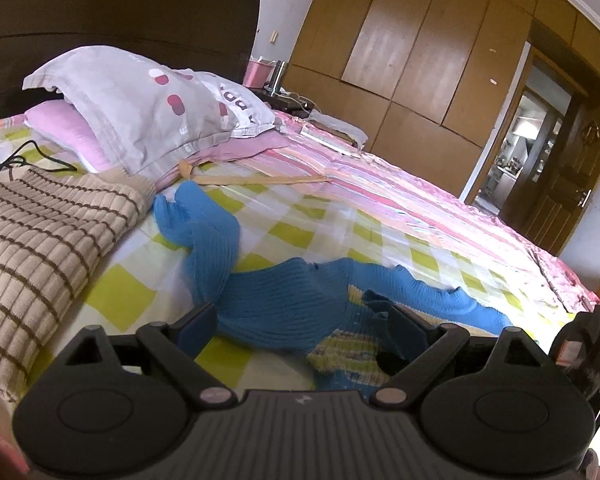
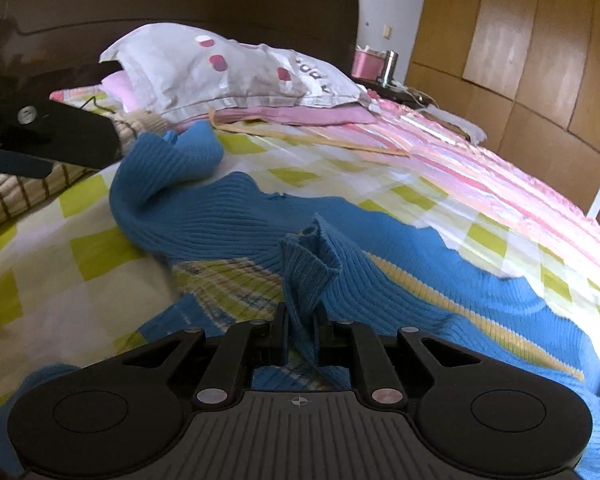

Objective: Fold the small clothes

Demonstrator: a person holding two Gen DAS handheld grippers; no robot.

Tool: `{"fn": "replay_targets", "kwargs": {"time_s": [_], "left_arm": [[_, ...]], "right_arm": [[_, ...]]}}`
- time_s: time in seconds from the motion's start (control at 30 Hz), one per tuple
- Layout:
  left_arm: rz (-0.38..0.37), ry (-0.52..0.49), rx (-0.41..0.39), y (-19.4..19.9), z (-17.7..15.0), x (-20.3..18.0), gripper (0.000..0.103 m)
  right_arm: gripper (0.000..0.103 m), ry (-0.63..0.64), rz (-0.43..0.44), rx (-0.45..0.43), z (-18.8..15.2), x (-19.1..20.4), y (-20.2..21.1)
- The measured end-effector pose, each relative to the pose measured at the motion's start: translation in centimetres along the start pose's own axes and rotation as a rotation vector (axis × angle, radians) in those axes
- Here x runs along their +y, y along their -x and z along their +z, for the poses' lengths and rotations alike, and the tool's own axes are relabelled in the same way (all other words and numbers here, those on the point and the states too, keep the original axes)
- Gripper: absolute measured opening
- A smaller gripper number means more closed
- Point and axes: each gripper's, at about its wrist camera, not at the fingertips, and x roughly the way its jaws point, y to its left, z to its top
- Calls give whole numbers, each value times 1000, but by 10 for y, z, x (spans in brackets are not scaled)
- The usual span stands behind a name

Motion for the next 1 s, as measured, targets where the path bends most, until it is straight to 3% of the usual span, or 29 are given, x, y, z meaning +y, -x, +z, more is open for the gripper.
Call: {"fn": "replay_targets", "kwargs": {"time_s": [0.27,0.57,0.77,0.9,1.0], "left_arm": [[17,-24,15,-5,-2,-2,97],[51,-110,35,-19,-7,-20,97],[-1,-268,18,-44,-4,-65,97],[-12,-300,63,-77,-7,-82,97],[21,-303,100,-98,-11,-83,97]], "right_arm": [[27,22,32,-2,-2,7,4],[28,-44,12,-35,-18,-10,51],[28,-217,-174,-11,-42,-73,77],[28,-410,-259,11,-57,-124,73],[28,-489,-309,40,-67,-150,62]]}}
